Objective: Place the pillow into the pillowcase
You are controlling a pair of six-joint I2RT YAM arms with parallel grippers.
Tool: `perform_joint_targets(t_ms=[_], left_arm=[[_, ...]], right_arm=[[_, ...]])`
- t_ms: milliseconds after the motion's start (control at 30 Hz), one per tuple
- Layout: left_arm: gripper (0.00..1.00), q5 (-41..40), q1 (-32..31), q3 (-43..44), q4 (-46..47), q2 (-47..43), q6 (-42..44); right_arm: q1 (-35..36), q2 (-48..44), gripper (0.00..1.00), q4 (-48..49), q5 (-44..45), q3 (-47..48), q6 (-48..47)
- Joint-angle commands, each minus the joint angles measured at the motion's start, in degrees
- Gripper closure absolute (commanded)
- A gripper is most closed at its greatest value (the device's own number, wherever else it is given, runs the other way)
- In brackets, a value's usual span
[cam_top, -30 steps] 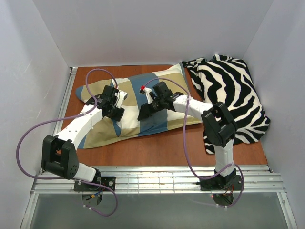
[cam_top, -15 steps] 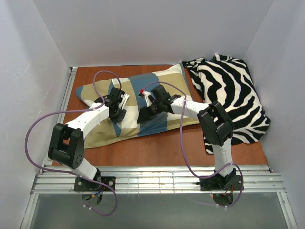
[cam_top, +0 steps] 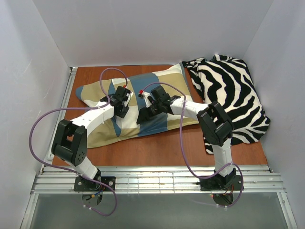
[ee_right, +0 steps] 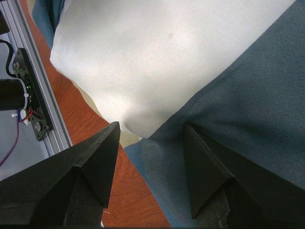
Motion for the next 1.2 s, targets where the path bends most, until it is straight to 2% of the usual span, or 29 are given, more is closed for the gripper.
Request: perform_joint_targets(t_ms=[0, 67, 167, 200, 267, 300, 400, 567, 667, 767, 833, 933, 967, 1000, 1033, 1067, 1100, 1133, 1167], left_arm=[[1.0, -2.91, -0.03, 1.93, 0.66, -0.29, 0.11], [1.0, -1.33, -0.03, 3.07, -1.01, -0.64, -0.77], [1.0, 6.91, 0.06, 6.93, -4.95, -2.57, -2.09], [1.0, 15.03, -0.03, 8.07, -6.02, -4.32, -2.09], [1.0, 22.46, 0.06, 11.24, -9.96, -5.91, -2.44], [1.0, 31.98, 0.32, 12.12, -11.11, -6.79, -3.05], [1.0, 43.11, 0.41, 13.27, -12.71, -9.08, -6.29], [1.0, 43.59, 1.9, 13.79, -7.44, -6.64, -12.02], [1.0, 38.17, 4.44, 16.68, -4.89, -0.68, -12.9], [1.0, 33.93, 10.67, 20.37, -1.29, 7.05, -12.11], [1.0, 34.71, 15.25, 24.67, -0.67, 12.77, -11.15], [1.0, 39.19, 17.19, 36.18, -1.89, 23.68, -5.8], [1.0, 40.94, 17.19, 40.56, -3.38, 26.48, -4.04], [1.0, 42.43, 17.37, 48.18, -5.13, 30.6, -3.15], [0.95, 44.45, 17.46, 52.95, -10.28, 32.73, -2.28], [0.85, 45.69, 17.89, 56.57, -12.94, 33.97, -0.96], [0.59, 48.4, 18.25, 60.43, -14.89, 34.07, -0.51], [0.49, 49.73, 18.86, 60.29, -16.65, 32.85, -0.25], [0.19, 51.22, 19.73, 58.9, -16.49, 31.01, 0.02]], right_arm=[[1.2, 0.65, 0.5, -0.31, -1.13, -0.74, 0.22], [1.29, 0.65, 0.5, -0.4, -1.04, -0.74, 0.13], [1.81, 0.92, 0.51, -0.4, -1.04, -0.57, 0.13], [1.99, 1.09, 0.51, -0.4, -1.04, -0.31, 0.13], [2.43, 1.44, 0.53, -0.4, -1.12, 0.13, 0.39], [2.69, 1.97, 0.54, -0.48, -1.13, 0.4, 0.48], [3.48, 3.63, 0.55, -0.4, -1.65, 2.76, 1.18], [3.92, 4.35, 0.57, -0.31, -1.74, 3.92, 1.8], [3.92, 3.56, 0.57, -0.31, -1.83, 3.48, 2.06], [3.4, 1.63, 0.57, -0.48, -2.18, 2.69, 1.98], [2.52, -1.53, 0.55, -0.48, -2.97, 2.07, 1.71], [-0.46, -7.07, 0.42, -4.6, -3.23, 1.89, -1.96], [-2.47, -9.43, 0.35, -6.62, -2.45, 2.5, -5.29], [-3.54, -10.59, 0.31, -9.25, -2.01, 3.81, -7.32], [-5.81, -11.64, 0.27, -14.23, -1.57, 4.44, -9.43], [-6.88, -13.74, 0.14, -17.33, -0.78, 5.23, -14.67], [-8.11, -14.72, 0.07, -19.8, 1.05, 5.84, -16.99], [-9.16, -15.77, 0.03, -24.26, 2.38, 5.59, -19.71], [-11.09, -18.13, 0.01, -25.78, 4.13, 5.15, -22.08]])
